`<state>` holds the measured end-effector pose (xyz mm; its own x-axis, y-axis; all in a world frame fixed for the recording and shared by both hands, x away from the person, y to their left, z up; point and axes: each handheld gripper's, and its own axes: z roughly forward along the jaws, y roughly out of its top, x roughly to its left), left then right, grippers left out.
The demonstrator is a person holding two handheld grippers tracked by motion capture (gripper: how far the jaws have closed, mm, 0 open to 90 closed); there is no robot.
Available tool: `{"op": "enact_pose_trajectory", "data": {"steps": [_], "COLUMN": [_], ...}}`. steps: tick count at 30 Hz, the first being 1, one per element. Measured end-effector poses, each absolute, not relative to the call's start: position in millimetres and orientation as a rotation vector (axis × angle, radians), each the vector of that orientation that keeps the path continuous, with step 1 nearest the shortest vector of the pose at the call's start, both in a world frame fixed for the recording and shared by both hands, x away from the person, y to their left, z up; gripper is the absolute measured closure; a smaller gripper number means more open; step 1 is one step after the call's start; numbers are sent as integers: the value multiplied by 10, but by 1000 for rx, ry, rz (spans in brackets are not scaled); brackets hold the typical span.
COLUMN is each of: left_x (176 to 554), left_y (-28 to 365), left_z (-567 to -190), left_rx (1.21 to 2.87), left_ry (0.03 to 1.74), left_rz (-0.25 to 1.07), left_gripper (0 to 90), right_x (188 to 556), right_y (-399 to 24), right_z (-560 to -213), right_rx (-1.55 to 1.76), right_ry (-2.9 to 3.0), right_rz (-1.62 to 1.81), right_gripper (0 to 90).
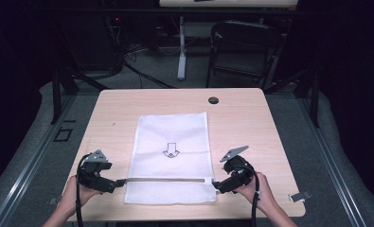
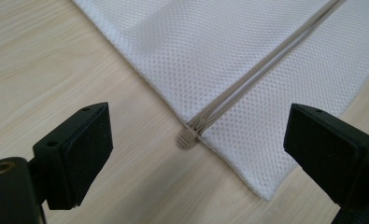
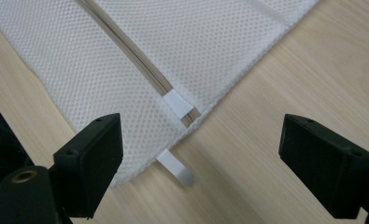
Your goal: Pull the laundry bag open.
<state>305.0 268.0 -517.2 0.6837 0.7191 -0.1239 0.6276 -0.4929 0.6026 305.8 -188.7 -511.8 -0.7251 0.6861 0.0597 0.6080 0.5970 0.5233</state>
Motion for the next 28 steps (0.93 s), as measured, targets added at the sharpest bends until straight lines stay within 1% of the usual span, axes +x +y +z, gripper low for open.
{"op": "enact_pose_trajectory", "data": {"steps": [2,4,9,14,22,26,28], "left_x": [3018,2992,2913,2842,2804,2844,2872], "left_y": [2676,2669,2673,2666,2726,2683,2662], "left_z": [-5155,-5150,-5115,-5122,-5158,-5205,-5227], "left_rx": [2256,2260,2244,2252,2244,2312,2330], "left_ry": [1070,1106,1209,1255,1260,1224,1215], "left_rz": [183,197,213,257,273,295,286], "left_gripper": [61,60,41,35,32,30,24], "right_x": [3037,3013,2900,2770,2674,2694,2693], "right_y": [-1952,-2010,-2216,-2423,-2540,-2517,-2515], "right_z": [-5116,-5116,-5106,-5122,-5182,-5224,-5242], "right_rx": [1109,1127,1184,1258,1311,1291,1278], "right_ry": [2662,2656,2608,2553,2525,2553,2565], "right_rz": [796,782,778,724,684,688,654], "right_gripper": [118,95,68,23,5,0,0]}}
